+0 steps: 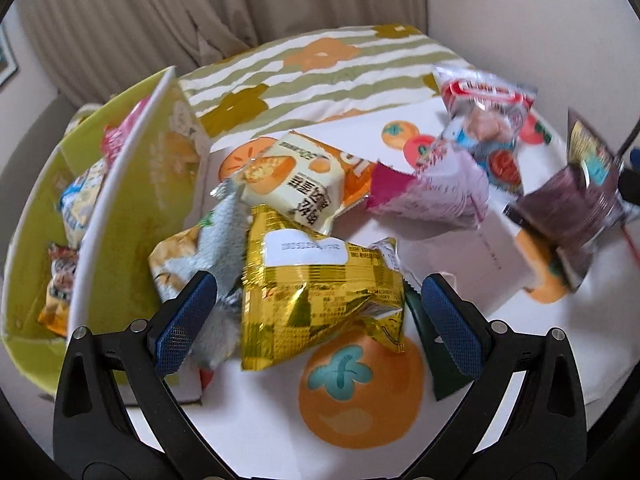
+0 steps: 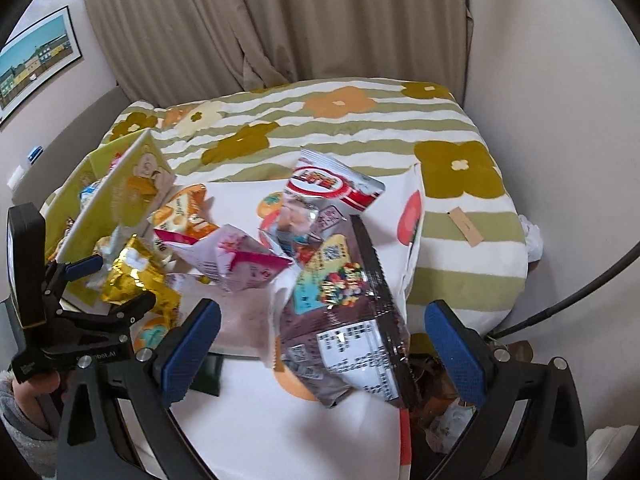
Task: Organize snacks
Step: 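Grasp a gold bag with the left tool while the right tool grasps a brown candy bag, then carry both bags over the yellow-green box and open both tools, then move both tools back over the remaining snacks on the sheet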
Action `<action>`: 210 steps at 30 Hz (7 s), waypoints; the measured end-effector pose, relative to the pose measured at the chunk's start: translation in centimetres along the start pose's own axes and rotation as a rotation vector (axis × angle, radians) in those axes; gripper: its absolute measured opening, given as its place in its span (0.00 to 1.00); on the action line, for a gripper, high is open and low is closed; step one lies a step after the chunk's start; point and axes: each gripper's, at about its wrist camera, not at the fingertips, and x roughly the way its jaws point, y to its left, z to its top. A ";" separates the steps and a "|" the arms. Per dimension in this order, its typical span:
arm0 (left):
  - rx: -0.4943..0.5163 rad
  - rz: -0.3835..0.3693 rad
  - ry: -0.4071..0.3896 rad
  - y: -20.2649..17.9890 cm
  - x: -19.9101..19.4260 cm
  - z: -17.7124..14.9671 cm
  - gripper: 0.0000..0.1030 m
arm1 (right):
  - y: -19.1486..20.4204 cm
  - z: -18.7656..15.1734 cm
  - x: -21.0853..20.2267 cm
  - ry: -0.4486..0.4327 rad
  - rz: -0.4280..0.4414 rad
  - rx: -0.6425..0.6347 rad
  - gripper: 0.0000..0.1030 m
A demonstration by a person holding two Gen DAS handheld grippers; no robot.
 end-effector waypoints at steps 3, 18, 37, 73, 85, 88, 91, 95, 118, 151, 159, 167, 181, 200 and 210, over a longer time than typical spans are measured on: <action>0.005 -0.023 0.017 -0.2 1.2 0.2 0.98 | -0.5 0.0 0.7 0.013 -0.009 0.020 0.99; 0.007 -0.121 0.075 -0.1 2.9 0.7 0.73 | -1.1 -0.2 3.6 0.059 -0.012 0.053 0.99; 0.011 -0.157 0.040 -0.1 0.0 0.0 0.52 | 0.0 -1.1 5.0 0.075 -0.045 -0.020 0.77; -0.176 -0.079 -0.167 4.4 -15.1 1.4 0.50 | 5.9 3.3 -5.9 -0.080 0.032 -0.154 0.59; -0.281 0.005 -0.214 18.2 -18.0 1.7 0.50 | 17.6 8.0 -6.4 -0.143 0.192 -0.224 0.59; -0.291 0.015 -0.205 22.0 -17.8 1.3 0.50 | 21.3 8.7 -6.0 -0.149 0.206 -0.221 0.59; -0.278 0.032 -0.191 25.7 -17.0 0.8 0.50 | 24.8 9.2 -5.3 -0.148 0.227 -0.214 0.59; -0.267 0.022 -0.153 29.9 -15.1 -0.1 0.50 | 28.9 9.7 -4.0 -0.134 0.229 -0.202 0.59; -0.151 -0.151 -0.067 32.9 -9.6 -3.5 1.00 | 35.2 8.4 1.9 0.018 0.131 -0.111 0.59; -0.248 -0.126 -0.124 35.5 -13.6 -5.9 1.00 | 36.7 6.7 0.8 -0.043 0.169 -0.088 1.00; -0.191 -0.201 -0.171 33.3 -15.4 -4.9 1.00 | 35.4 5.8 -3.2 -0.117 0.119 -0.067 1.00; -0.139 -0.242 -0.206 28.1 -16.6 -2.9 1.00 | 29.3 5.8 -6.9 -0.164 0.015 0.011 1.00; -0.160 -0.272 -0.163 13.6 -14.7 4.0 1.00 | 13.5 4.4 -6.5 -0.080 -0.009 0.043 1.00; 0.078 -0.360 0.129 -3.8 -1.4 9.2 0.98 | 5.0 -3.0 2.2 0.100 0.159 0.002 1.00; 0.178 -0.363 0.239 -5.9 4.8 8.5 0.71 | 6.3 -4.8 5.8 0.102 0.122 0.032 1.00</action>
